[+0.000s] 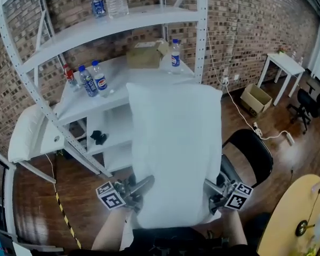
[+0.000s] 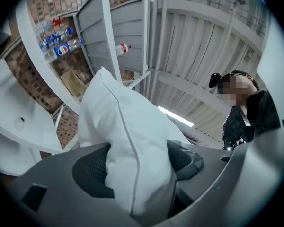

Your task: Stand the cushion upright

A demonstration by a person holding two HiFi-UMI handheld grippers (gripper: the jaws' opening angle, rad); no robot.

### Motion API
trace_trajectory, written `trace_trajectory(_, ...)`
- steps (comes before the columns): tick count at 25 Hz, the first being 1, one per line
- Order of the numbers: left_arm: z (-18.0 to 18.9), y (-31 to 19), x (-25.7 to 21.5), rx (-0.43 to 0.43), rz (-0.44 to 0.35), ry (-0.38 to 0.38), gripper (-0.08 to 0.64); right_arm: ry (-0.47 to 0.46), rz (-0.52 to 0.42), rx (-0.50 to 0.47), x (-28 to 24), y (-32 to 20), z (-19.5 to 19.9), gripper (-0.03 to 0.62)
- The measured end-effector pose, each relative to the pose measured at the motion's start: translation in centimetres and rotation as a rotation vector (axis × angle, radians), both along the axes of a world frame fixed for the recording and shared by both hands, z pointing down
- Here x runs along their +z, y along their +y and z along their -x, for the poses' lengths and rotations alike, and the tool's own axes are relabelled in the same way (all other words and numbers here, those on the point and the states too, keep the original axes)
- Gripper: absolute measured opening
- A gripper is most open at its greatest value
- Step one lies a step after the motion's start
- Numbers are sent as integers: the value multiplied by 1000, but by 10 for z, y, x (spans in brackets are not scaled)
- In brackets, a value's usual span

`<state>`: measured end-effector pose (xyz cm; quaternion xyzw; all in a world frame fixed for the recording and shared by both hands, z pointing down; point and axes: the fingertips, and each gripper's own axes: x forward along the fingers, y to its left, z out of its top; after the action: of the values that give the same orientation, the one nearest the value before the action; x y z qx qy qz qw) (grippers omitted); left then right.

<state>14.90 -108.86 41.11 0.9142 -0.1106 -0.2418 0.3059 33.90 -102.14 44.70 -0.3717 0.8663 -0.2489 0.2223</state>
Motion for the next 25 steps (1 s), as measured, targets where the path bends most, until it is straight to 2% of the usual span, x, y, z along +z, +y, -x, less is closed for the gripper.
trace_trajectory(8,-140,-118,10,391,4,32,307,17,8,389,4,-56,-102,359)
trace_trajectory(12,-213,-155,-8,637,-30,55,307,58,-14,597,-15,-63,-141,359)
trace_trajectory(16,-271,-158,-15,849,-22,67,308,49,-11,826,-15,-42,-163,359)
trace_trajectory(19,-299,-153,-9,981,30,43,308,34,-8,960,-2,-30,-165,359)
trace_trajectory(22,-323,-134,1,1075,52,16,307,-5,-4,1053,17,-7,-170,359)
trace_trajectory(25,-351,-104,5,1140,52,8,307,3,-2,1125,19,25,-185,359)
